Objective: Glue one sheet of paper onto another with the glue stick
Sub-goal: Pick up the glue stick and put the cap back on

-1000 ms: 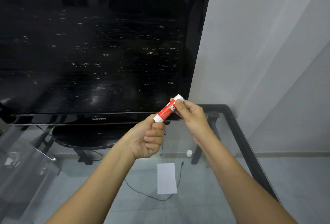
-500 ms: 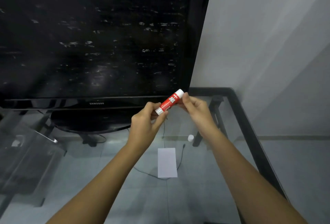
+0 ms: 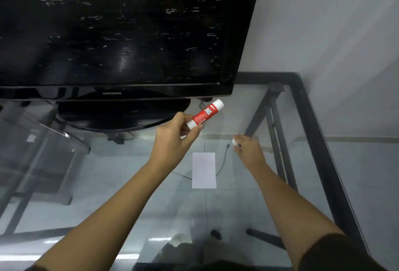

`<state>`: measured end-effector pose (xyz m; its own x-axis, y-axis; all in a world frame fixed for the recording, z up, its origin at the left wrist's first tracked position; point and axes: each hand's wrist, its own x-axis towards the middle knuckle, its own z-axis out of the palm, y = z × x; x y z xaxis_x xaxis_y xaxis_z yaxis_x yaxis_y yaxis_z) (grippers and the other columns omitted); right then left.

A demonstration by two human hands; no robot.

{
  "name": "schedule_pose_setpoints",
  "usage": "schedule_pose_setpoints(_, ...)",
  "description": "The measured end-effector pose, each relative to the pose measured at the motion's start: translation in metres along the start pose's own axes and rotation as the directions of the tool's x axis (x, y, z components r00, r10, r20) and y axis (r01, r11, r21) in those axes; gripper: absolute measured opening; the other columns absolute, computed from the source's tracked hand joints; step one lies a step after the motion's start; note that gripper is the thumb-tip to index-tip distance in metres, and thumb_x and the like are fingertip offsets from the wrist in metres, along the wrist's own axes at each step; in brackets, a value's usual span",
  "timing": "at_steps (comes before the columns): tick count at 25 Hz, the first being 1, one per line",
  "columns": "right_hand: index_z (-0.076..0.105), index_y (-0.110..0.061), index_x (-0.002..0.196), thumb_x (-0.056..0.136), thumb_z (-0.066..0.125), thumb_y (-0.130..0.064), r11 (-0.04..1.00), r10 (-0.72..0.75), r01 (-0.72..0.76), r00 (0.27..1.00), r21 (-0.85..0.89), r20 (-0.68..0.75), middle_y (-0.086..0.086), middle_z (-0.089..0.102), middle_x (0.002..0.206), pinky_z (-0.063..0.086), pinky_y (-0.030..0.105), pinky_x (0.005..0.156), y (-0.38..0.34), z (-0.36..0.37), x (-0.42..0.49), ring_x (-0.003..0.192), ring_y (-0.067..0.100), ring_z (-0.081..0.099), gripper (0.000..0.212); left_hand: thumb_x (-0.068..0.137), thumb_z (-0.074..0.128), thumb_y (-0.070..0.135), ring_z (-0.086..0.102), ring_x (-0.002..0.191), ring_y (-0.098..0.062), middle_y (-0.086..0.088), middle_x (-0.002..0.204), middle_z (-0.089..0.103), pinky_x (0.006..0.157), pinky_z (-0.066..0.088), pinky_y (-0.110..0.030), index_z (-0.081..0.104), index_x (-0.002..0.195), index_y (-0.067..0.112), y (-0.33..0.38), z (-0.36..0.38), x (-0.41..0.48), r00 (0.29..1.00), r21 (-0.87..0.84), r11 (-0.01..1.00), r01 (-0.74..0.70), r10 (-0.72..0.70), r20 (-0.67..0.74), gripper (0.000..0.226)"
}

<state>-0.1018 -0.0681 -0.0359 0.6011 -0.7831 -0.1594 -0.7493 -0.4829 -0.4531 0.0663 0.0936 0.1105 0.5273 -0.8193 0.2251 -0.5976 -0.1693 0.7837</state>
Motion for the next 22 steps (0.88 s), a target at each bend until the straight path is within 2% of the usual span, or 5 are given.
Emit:
schedule_pose_setpoints(3, 0.058, -0.007, 0.12, 0.091, 0.052, -0.011, 0.998, -0.003, -0.001, 0.998, -0.058, -0.061, 0.018, 0.062, 0.119, 0.047, 0.037, 0.092, -0.006, -0.002, 0.005, 0.107, 0.033, 0.059, 0.029, 0.083, 0.068, 0.028, 0.055, 0.08, 0.019, 0.017, 0.091, 0.054, 0.062, 0.039, 0.005, 0.055, 0.099, 0.019, -0.001, 0.002, 0.0, 1.0, -0.009, 1.0, -0.004, 0.004, 0.008, 0.023)
schedule_pose_setpoints(6, 0.066, -0.007, 0.107, 0.088, 0.059, -0.017, 0.906, 0.184, -0.074, 0.956, 0.417, -0.229, 0.006, 0.069, 0.098, 0.049, 0.024, 0.076, -0.035, -0.028, 0.005, 0.09, 0.022, 0.065, 0.022, 0.083, 0.067, 0.029, 0.055, 0.081, 0.019, 0.024, 0.089, 0.052, 0.062, 0.04, 0.005, 0.051, 0.096, 0.025, -0.002, 0.003, 0.001, 1.0, -0.022, 1.0, 0.01, -0.009, 0.006, 0.021)
schedule_pose_setpoints(8, 0.063, -0.018, 0.114, 0.084, 0.065, -0.028, 0.516, 0.3, -0.095, 0.951, 0.851, -0.075, -0.01, 0.066, 0.105, 0.048, 0.023, 0.084, -0.062, -0.053, 0.001, 0.096, 0.008, 0.063, 0.032, 0.083, 0.066, 0.031, 0.056, 0.081, 0.016, 0.022, 0.089, 0.053, 0.062, 0.041, 0.004, 0.05, 0.095, 0.027, -0.002, 0.005, 0.003, 1.0, -0.045, 0.999, 0.028, -0.028, -0.01, 0.021)
schedule_pose_setpoints(11, 0.064, -0.026, 0.109, 0.074, 0.068, -0.036, 0.065, 0.161, -0.011, 0.987, 0.998, 0.0, -0.006, 0.069, 0.11, 0.05, 0.02, 0.085, -0.09, -0.08, -0.015, 0.107, 0.011, 0.062, 0.036, 0.083, 0.065, 0.035, 0.058, 0.076, 0.009, 0.014, 0.095, 0.058, 0.064, 0.044, 0.001, 0.054, 0.098, 0.023, 0.0, 0.013, 0.003, 0.998, -0.06, 0.997, 0.038, -0.041, -0.046, 0.022)
schedule_pose_setpoints(22, 0.063, -0.041, 0.103, 0.083, 0.064, -0.025, 0.564, -0.025, 0.122, 0.991, 0.816, -0.131, -0.021, 0.065, 0.102, 0.051, 0.016, 0.084, -0.088, -0.121, -0.033, 0.101, 0.005, 0.062, 0.026, 0.08, 0.07, 0.023, 0.061, 0.084, -0.01, -0.007, 0.103, 0.068, 0.072, 0.051, -0.01, 0.064, 0.109, 0.007, 0.003, 0.001, 0.006, 0.99, -0.007, 0.992, -0.124, 0.124, 0.067, 0.034)
